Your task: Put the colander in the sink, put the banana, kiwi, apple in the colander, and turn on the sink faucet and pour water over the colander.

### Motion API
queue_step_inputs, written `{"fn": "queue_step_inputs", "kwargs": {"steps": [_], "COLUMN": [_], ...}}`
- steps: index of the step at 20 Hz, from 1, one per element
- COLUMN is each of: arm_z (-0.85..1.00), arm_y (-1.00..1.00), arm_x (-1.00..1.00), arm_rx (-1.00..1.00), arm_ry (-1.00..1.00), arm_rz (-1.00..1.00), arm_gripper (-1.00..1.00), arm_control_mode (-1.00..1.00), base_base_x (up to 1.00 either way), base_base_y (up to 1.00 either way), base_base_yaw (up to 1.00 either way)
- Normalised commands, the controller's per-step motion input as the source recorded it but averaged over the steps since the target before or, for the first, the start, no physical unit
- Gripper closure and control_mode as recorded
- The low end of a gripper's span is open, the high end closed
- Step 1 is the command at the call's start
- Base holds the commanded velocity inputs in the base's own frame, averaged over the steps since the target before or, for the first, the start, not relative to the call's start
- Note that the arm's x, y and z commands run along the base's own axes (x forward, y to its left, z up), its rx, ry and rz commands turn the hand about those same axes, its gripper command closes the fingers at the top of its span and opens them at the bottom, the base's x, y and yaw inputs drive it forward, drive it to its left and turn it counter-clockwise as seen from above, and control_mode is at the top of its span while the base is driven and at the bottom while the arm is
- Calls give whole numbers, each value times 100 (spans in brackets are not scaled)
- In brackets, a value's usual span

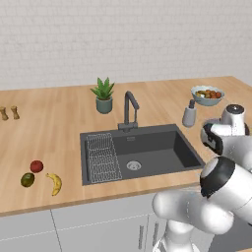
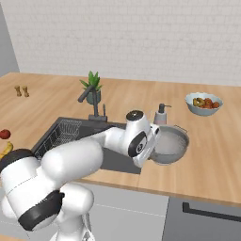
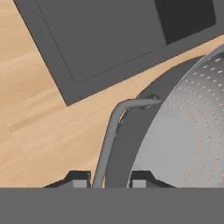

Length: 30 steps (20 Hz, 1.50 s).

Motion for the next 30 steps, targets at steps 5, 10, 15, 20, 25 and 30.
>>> {"fn": "queue_step_inputs", "kwargs": {"steps": [5, 10, 15, 20, 25, 30], "arm_z": [37, 18, 2, 0, -4, -11], "arm_y": [69, 52, 35, 10, 31, 40], "arm_x": [-28, -7, 35, 52, 48, 37], "arm_rx": [2, 8, 11, 6, -3, -10], "arm_ry": [0, 1, 6, 14, 12, 2], "arm_rz": [45, 48, 41, 37, 32, 29], "arm_gripper": [100, 100, 100, 100, 100, 100], "arm_control_mode": [-100, -100, -100, -100, -100, -100], "base_base_x": [0, 0, 0, 0, 0, 0], "base_base_y": [0, 0, 0, 0, 0, 0], "base_base_yaw": [0, 0, 0, 0, 0, 0]}}
